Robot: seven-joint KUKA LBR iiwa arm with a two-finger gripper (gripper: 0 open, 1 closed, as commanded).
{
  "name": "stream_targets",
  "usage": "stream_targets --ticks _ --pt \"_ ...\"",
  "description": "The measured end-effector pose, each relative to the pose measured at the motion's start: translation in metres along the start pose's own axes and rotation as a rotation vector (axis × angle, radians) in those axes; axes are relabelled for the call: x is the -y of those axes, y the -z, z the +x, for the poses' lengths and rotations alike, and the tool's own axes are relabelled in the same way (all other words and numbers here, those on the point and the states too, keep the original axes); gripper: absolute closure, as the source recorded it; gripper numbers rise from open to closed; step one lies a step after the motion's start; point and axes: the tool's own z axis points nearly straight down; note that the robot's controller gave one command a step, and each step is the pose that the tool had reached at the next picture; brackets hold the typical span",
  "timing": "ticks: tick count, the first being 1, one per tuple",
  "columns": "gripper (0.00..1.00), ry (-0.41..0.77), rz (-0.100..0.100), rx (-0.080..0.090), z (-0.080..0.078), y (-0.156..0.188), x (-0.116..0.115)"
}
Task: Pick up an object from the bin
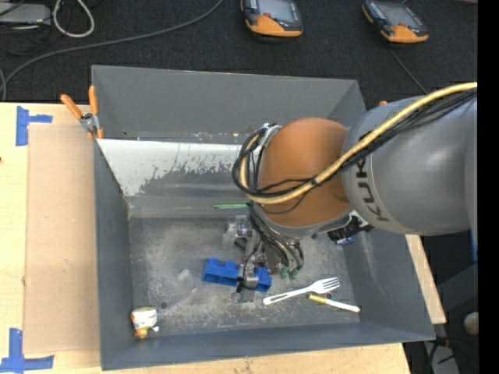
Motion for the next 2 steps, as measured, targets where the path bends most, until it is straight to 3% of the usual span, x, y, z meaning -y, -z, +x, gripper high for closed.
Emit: stream_targets --ticks 1,2 --pt "0.0 -0.005 -0.001 0.008 -0.002 0.004 0.001" --pt "0.0 -0.094 -0.002 0.009 -0.015 -0.068 0.021"
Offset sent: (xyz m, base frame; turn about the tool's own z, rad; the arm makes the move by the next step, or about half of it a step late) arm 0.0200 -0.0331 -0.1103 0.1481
